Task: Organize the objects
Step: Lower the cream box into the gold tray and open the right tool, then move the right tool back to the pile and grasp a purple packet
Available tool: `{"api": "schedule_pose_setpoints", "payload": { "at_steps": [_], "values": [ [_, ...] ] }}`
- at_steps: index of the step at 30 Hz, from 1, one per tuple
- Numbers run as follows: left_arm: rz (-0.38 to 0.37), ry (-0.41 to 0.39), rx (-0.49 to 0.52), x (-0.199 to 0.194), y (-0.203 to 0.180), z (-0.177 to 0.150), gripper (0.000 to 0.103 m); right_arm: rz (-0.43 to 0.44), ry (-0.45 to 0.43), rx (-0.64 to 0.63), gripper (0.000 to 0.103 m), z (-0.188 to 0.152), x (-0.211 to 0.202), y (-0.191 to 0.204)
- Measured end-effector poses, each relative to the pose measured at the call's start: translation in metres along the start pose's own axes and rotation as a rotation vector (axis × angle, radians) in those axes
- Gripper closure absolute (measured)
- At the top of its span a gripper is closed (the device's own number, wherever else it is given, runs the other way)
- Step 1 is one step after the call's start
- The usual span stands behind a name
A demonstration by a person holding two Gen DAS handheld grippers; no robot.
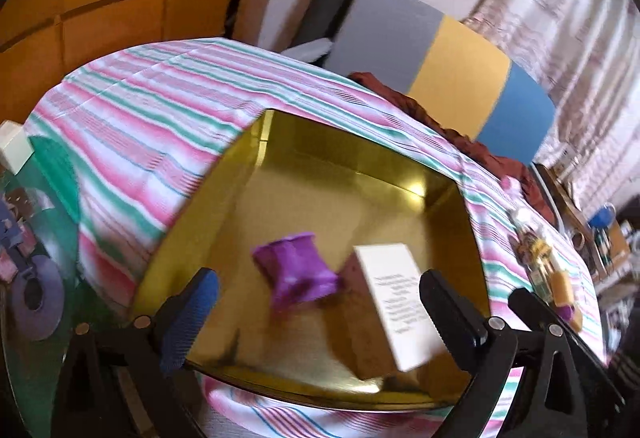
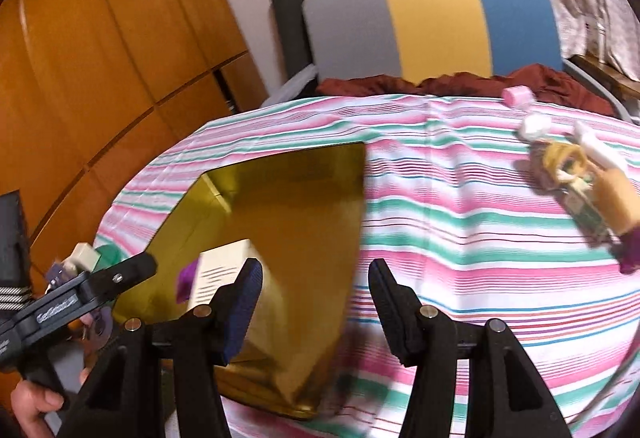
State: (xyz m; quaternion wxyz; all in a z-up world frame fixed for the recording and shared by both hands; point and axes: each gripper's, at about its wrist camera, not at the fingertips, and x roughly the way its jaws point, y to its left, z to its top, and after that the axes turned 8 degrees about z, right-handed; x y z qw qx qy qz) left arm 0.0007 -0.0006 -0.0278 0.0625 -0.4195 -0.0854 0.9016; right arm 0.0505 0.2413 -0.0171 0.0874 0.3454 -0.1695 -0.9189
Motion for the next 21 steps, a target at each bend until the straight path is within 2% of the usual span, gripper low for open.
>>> {"api": "schedule_pose_setpoints", "payload": {
  "at_steps": [7,10,16,21],
  "values": [
    [-0.128,-0.011,0.132,-0.009,-0.045,-0.014,0.0,-0.132,-0.023,0.066,0.047,-0.008,-0.021,-0.051],
    [-0.18,0.0,0.186,-0.01,-0.069,-0.02,0.0,-0.216,-0.029,0.108,0.047,-0.019,-0.033,-0.081],
    [-0.252,0.002,0.264,-0.015,-0.109,-0.034,0.0,-0.386,-0.076,0.228,0.047,-0.046,-0.064,-0.144],
    [-0.285,0.012,0.329,-0.017,-0.137,-0.045,0.0,-0.497,-0.148,0.3,0.047,-0.041,-0.092,-0.19]
  ]
}}
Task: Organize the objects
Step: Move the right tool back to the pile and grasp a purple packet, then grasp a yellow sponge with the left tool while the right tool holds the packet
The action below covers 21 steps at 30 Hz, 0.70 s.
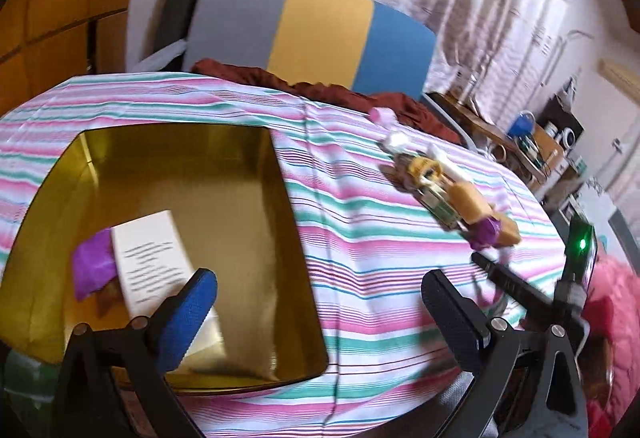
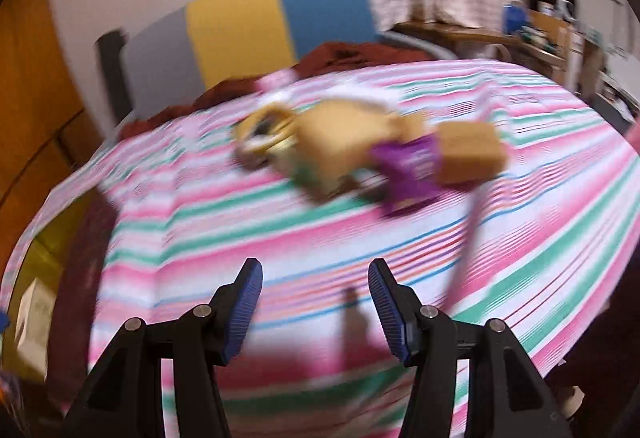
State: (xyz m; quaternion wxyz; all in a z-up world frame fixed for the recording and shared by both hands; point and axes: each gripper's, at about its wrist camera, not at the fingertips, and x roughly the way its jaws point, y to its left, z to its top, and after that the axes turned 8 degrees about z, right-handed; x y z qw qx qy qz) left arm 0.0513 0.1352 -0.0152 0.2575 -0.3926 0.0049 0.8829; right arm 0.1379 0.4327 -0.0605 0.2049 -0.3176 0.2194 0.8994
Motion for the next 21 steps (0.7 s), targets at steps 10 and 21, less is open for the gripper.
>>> {"api": "schedule_pose_setpoints", "payload": {
  "at_steps": [10,21],
  "values": [
    [-0.034,0.043,0.045,0.02,-0.032,0.002,0.0,-0.038,-0.029,0.003,0.047,0.033,0.037,-0.05],
    [-0.068,0.019,0.153,0.036,-0.086,0.011,0.0,0.017,-0.076,0.02,0.067,0.033,0.055,-0.059]
  ]
}}
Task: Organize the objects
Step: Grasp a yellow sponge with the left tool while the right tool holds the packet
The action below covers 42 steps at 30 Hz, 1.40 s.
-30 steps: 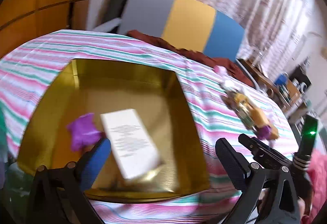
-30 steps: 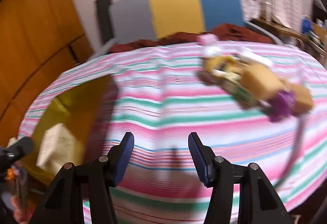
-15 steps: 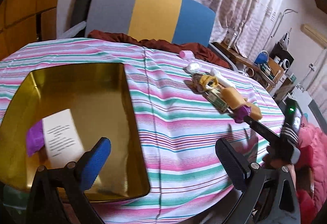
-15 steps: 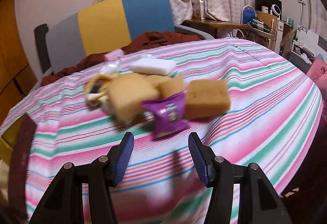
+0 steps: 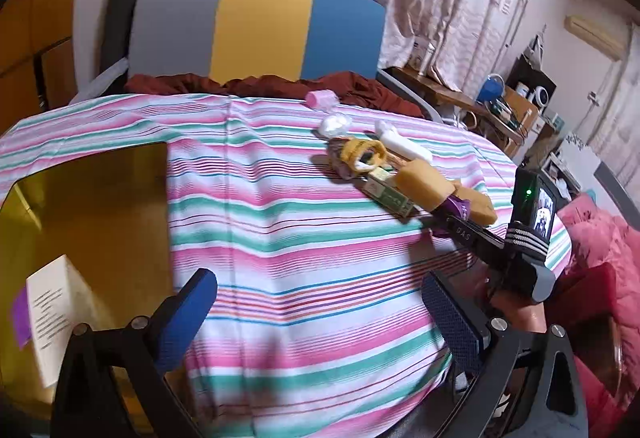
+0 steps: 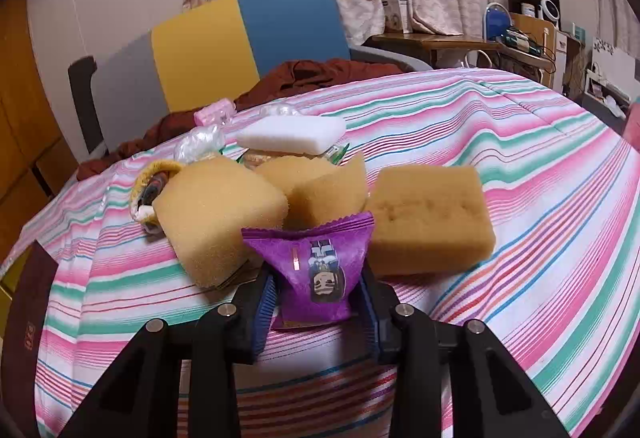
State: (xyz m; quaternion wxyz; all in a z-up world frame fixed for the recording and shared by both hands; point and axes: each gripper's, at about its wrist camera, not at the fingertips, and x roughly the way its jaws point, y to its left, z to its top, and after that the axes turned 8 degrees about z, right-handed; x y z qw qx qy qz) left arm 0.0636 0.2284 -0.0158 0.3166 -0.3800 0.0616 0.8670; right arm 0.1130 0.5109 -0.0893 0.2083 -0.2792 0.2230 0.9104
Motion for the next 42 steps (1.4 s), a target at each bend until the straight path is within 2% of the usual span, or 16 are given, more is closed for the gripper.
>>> {"api": "schedule_pose_setpoints", "payload": {
  "at_steps": [4,9,13,21,26,28,32,33,34,35,38,42],
  "values": [
    [-0.016,0.029,0.038,0.018,-0.021,0.009,0.0,0.008,-0.043,0.037,0.068,-0.006,-0.008,-0.007],
    [-0.027,0.066,0.119,0.049,-0.055,0.024,0.0,-0.024,-0.104,0.029,0.068,-0.02,-0.023,-0.009],
    [-0.021,0.057,0.195,0.073,-0.08,0.039,0.0,-0.042,-0.137,0.015,0.068,-0.03,-0.03,-0.008],
    [-0.019,0.041,0.369,0.127,-0.127,0.076,0.0,-0.008,-0.152,0.061,0.068,-0.031,-0.031,-0.018],
    [-0.045,0.067,0.493,0.149,-0.15,0.08,0.0,0.01,-0.156,0.076,0.068,-0.032,-0.031,-0.021],
    [-0.07,0.063,0.513,0.153,-0.155,0.079,0.0,0.013,-0.159,0.079,0.068,-0.032,-0.031,-0.022],
    [-0.068,0.086,0.52,0.165,-0.159,0.075,0.0,0.015,-0.16,0.081,0.068,-0.033,-0.031,-0.022],
    [-0.076,0.095,0.508,0.169,-0.158,0.074,0.002,0.015,-0.16,0.081,0.068,-0.033,-0.031,-0.022],
    [-0.084,0.099,0.499,0.17,-0.157,0.073,0.01,0.015,-0.161,0.082,0.068,-0.033,-0.031,-0.021],
    [-0.092,0.101,0.491,0.171,-0.155,0.072,0.024,0.015,-0.161,0.082,0.067,-0.033,-0.031,-0.021],
    [-0.083,0.083,0.476,0.171,-0.148,0.068,0.043,0.015,-0.161,0.082,0.067,-0.033,-0.03,-0.021],
    [-0.104,0.074,0.402,0.163,-0.13,0.063,0.049,0.012,-0.16,0.08,0.067,-0.033,-0.031,-0.021]
  ]
}}
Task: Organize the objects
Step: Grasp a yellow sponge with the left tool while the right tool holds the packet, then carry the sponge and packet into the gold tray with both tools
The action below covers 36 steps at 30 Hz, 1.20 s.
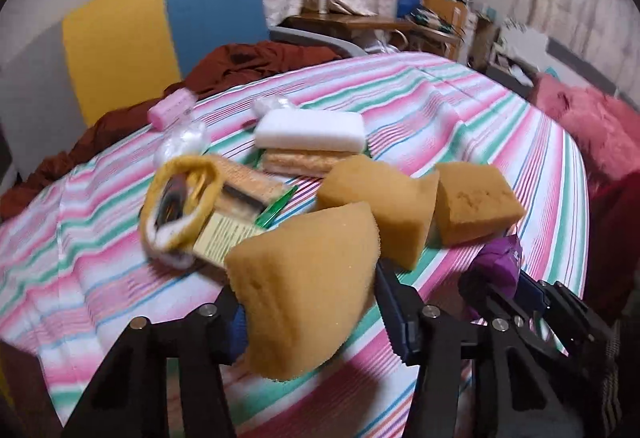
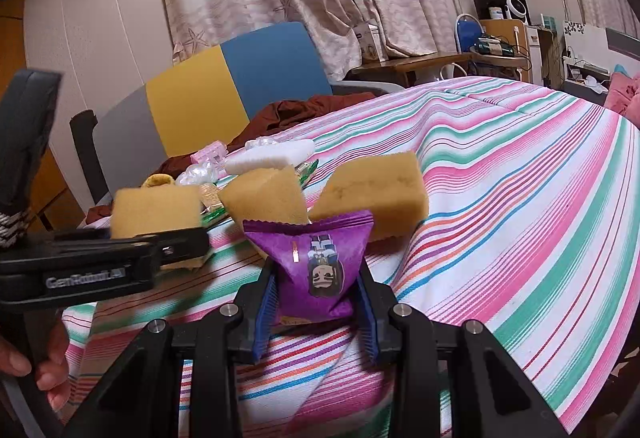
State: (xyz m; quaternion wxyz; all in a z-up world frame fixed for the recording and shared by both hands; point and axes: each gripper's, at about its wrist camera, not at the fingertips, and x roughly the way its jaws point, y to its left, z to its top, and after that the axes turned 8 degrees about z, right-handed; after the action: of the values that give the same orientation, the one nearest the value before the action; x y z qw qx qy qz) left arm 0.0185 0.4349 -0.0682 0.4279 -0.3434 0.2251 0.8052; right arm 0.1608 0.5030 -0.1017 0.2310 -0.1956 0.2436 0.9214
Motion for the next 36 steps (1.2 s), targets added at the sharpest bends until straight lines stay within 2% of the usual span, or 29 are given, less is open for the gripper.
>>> {"api": "schedule_pose_setpoints", "payload": {
  "at_steps": [6,9,13,18,25,29,33,36],
  "values": [
    [0.041,0.017,-0.178,-0.013,0.026,-0.041,0.052,-0.007,0.002,-0.007,0.067,0.0,0.0,0.001],
    [0.031,0.005,-0.249,-0.023,0.038,-0.067,0.055,-0.014,0.005,-0.014,0.067,-0.001,0.0,0.004],
    [0.096,-0.049,-0.198,-0.042,0.034,-0.093,0.063,-0.022,0.009,-0.026,0.068,0.0,0.001,0.005],
    [0.117,-0.112,-0.159,-0.055,0.036,-0.117,0.064,-0.028,0.015,-0.033,0.067,-0.001,0.001,0.006],
    [0.102,-0.116,-0.206,-0.064,0.049,-0.126,0.067,-0.033,0.027,-0.012,0.068,0.001,-0.007,0.008],
    [0.072,-0.102,-0.283,-0.072,0.059,-0.133,0.069,-0.02,0.052,-0.002,0.068,0.001,-0.012,0.015],
    [0.055,-0.092,-0.335,-0.082,0.068,-0.144,0.069,0.02,0.074,-0.029,0.068,-0.002,-0.017,0.033],
    [0.052,-0.105,-0.323,-0.091,0.066,-0.151,0.069,0.084,0.108,-0.035,0.068,-0.006,-0.015,0.049]
  ]
}}
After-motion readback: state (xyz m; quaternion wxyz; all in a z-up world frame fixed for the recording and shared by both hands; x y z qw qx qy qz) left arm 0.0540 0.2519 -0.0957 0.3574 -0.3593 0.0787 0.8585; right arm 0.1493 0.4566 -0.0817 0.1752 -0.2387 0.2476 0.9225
